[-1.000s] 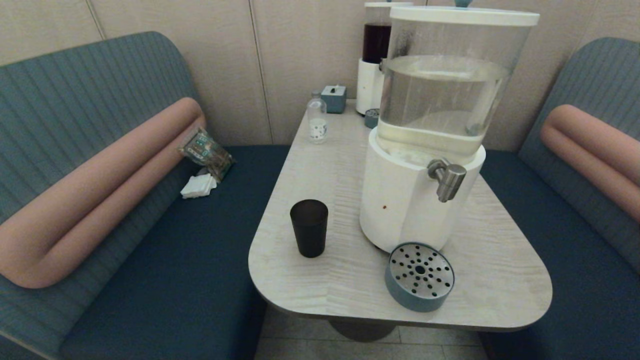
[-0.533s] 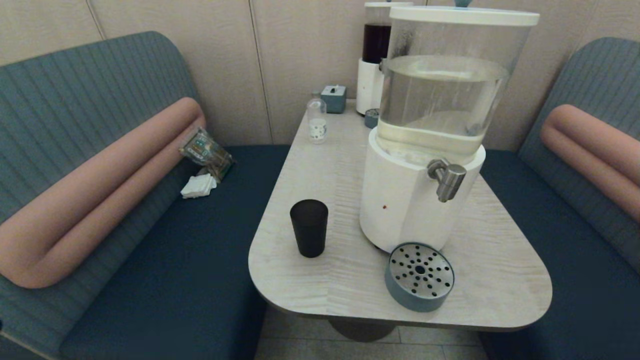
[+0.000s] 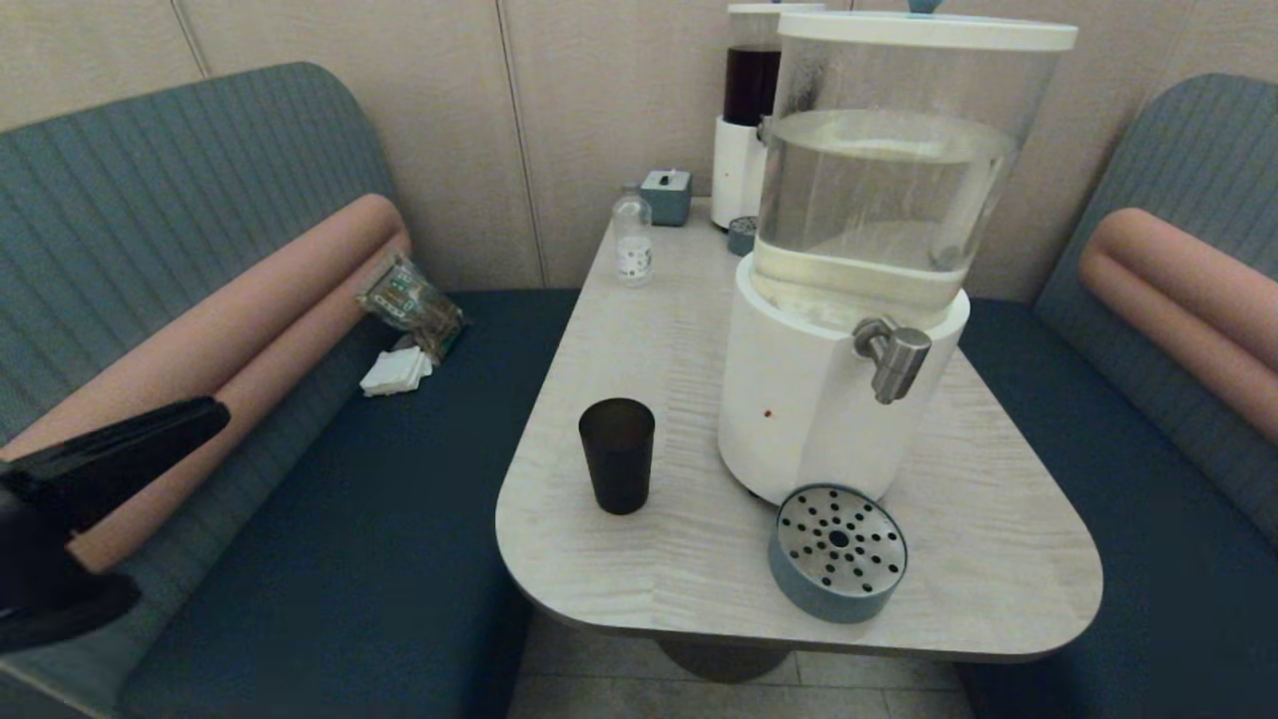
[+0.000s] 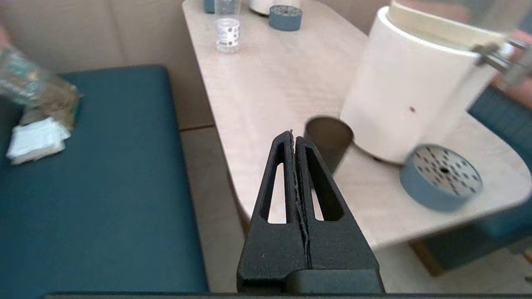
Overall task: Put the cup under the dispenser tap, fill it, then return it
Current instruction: Pick up the cup
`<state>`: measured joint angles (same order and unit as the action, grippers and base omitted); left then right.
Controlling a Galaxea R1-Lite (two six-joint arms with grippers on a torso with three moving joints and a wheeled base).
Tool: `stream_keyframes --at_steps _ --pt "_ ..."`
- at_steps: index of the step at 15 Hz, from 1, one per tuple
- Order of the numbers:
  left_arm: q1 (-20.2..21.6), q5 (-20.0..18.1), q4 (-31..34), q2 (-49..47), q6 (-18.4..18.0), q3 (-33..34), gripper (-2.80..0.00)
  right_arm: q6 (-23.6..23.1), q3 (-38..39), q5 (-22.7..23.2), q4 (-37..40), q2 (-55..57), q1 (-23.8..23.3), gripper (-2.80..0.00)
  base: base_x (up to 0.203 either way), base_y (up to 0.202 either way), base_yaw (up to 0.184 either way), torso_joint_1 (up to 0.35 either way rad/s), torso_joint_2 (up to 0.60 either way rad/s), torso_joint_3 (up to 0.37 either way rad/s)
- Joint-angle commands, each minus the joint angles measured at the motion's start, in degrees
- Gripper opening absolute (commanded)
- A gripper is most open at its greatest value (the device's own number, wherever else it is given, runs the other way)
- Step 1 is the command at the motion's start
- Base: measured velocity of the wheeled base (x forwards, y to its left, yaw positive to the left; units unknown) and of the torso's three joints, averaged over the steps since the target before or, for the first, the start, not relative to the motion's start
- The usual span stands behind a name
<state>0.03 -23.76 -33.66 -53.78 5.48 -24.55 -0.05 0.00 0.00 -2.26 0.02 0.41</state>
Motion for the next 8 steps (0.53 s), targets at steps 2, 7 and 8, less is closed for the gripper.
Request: stream_keyframes --at_steps 2,7,8 --pt "0.00 -0.89 -13.65 -15.07 0.73 3.21 -2.80 -0.04 0.87 0.00 -0.03 -0.20 0.02 -2.80 0.000 0.000 0.000 0.000 0.00 0.000" --pt "0.26 -16.64 -28.62 -23.42 -0.46 11.48 -2.80 -0.04 0.79 0.00 -0.03 -0.20 0.02 -2.80 0.000 0.000 0.000 0.000 0.00 0.000" --pt "0.26 -21.37 -32.24 -23.67 -0.60 13.05 -2.80 0.02 0.88 0.00 -0.03 -0.20 0.02 -2.80 0.000 0.000 0.000 0.000 0.00 0.000"
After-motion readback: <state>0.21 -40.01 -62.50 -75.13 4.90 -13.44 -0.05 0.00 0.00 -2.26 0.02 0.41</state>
